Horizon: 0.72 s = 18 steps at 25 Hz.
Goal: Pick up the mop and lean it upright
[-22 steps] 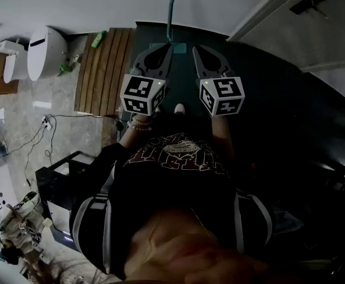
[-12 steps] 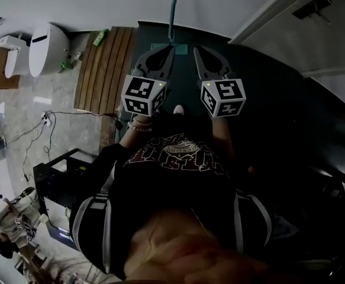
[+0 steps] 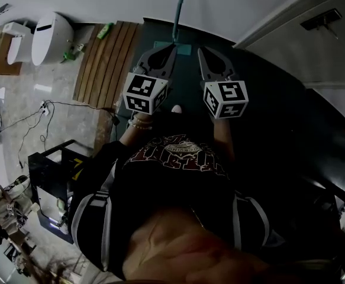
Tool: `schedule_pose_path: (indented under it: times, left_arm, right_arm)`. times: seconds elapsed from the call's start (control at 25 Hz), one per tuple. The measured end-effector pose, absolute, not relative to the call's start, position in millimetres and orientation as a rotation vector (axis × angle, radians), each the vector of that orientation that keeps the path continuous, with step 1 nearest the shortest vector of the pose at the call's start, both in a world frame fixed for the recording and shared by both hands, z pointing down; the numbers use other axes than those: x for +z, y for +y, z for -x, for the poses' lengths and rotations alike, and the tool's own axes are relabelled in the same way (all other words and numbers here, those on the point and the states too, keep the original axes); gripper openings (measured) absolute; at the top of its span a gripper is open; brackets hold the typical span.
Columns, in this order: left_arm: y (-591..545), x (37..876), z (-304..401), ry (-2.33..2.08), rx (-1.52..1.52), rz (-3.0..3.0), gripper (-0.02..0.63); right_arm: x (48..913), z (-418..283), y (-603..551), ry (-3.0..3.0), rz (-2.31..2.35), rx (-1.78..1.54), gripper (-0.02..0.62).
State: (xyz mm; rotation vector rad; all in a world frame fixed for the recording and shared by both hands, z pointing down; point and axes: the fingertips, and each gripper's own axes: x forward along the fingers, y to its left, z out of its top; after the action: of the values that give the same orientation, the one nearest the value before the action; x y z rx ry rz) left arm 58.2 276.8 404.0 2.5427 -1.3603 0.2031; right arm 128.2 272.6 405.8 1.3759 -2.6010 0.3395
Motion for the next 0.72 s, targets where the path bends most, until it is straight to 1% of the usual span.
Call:
schedule_pose_path:
  times: [0.4, 0.72]
  left_arm:
    - [236, 419, -41, -1.353, 0.206, -2.521, 0.046]
    - [179, 419, -13, -1.307, 0.208, -2.538, 0.046]
  right_arm:
    - [416, -118, 230, -2.576, -1.395, 0.361, 0.018]
    - [418, -91, 174, -2.536, -1.452, 0.374, 0.018]
